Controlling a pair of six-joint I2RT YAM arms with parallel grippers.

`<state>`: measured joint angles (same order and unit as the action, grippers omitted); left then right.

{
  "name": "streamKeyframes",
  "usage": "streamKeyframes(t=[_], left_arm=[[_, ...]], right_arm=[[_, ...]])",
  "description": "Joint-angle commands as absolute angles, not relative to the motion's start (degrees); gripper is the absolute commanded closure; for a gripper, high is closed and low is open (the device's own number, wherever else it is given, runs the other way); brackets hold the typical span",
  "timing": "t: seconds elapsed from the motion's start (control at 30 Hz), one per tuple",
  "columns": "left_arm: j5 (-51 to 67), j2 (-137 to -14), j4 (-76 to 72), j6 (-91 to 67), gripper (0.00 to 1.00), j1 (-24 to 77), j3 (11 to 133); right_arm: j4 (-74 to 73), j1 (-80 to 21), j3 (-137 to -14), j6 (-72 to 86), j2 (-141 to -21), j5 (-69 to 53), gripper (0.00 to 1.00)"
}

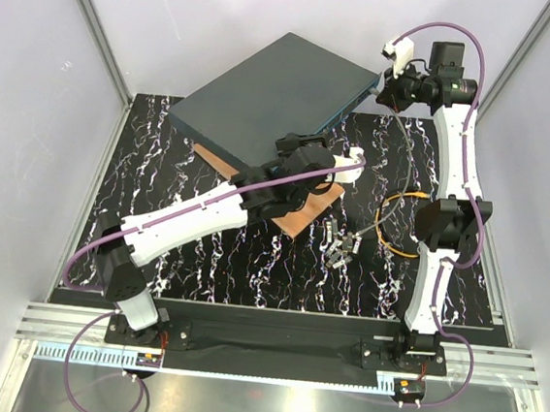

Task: Insert the plug into the switch port

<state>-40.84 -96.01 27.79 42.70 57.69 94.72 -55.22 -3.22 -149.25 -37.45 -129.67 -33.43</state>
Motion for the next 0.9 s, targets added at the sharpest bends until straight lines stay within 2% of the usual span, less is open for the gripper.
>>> streamKeyframes(t=[0.0, 0.33, 0.87], left_arm=[[-42.3, -95.3, 39.4, 40.3, 1.0, 48.9, 90.6], [-42.0, -95.1, 38.9, 40.6, 1.0, 48.7, 90.1], [-41.6, -95.1, 39.2, 40.1, 1.0, 48.7, 89.8]], right_arm=[[-35.0, -14.3, -149.7, -37.5, -131.3, -44.5, 1.0], [-40.5, -15.5, -151.2, -49.0, -130.3, -41.7, 1.0], [-31.5, -16.3, -153.3, -43.0, -130.7, -41.5, 1.0]])
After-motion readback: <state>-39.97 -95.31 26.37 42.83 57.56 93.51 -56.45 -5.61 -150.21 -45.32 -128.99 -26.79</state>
